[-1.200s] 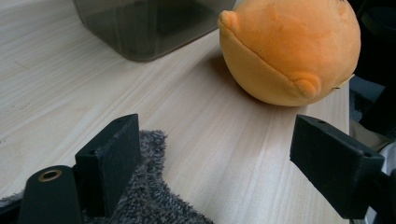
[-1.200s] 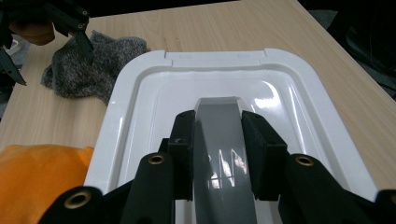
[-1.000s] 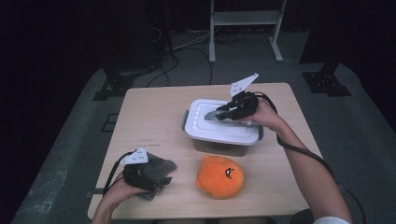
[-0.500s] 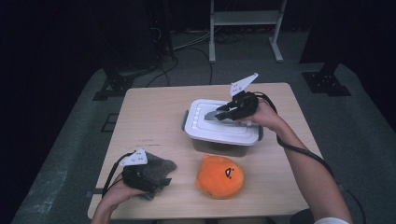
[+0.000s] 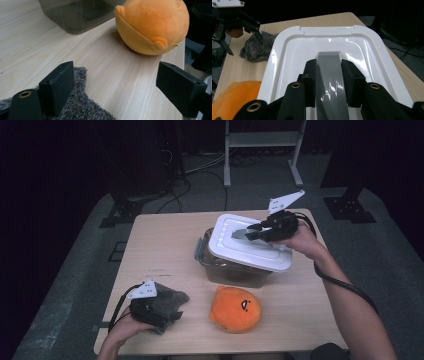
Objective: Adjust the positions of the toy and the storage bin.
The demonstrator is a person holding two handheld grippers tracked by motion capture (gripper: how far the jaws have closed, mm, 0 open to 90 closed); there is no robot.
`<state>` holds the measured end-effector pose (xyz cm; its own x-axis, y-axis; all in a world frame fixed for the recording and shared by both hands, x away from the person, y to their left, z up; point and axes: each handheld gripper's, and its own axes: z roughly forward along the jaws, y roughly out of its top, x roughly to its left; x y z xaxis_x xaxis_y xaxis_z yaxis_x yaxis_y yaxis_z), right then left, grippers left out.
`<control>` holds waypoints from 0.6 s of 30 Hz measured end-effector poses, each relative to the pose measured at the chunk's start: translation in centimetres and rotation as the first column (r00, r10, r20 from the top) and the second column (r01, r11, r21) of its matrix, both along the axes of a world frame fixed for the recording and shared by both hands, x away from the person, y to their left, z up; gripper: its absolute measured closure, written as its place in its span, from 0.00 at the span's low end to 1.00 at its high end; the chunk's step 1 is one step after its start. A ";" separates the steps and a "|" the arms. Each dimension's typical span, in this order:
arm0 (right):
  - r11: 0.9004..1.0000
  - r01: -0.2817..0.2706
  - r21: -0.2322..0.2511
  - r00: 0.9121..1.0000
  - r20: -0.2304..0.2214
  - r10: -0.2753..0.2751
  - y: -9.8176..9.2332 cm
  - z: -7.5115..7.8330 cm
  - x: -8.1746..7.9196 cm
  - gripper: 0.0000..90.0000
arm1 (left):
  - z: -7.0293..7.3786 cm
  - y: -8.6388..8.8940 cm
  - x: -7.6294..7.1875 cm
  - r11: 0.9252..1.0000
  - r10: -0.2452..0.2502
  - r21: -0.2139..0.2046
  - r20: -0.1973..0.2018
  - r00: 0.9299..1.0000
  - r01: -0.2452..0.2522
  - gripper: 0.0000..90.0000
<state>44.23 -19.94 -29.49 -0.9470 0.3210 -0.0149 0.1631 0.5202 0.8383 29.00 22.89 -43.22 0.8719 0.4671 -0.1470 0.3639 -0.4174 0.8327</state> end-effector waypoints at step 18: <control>0.977 0.214 0.003 0.977 0.008 -0.214 -13.3 -0.3 -6.4 0.73 | 0.1 -0.2 -0.2 1.000 -0.002 0.003 0.005 1.000 0.002 0.16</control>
<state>37.82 -33.25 -29.76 -0.8562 0.5161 -0.0217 0.2634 0.4724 0.8411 28.84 22.72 -43.10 0.8737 0.4655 -0.1414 0.3591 -0.4210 0.8330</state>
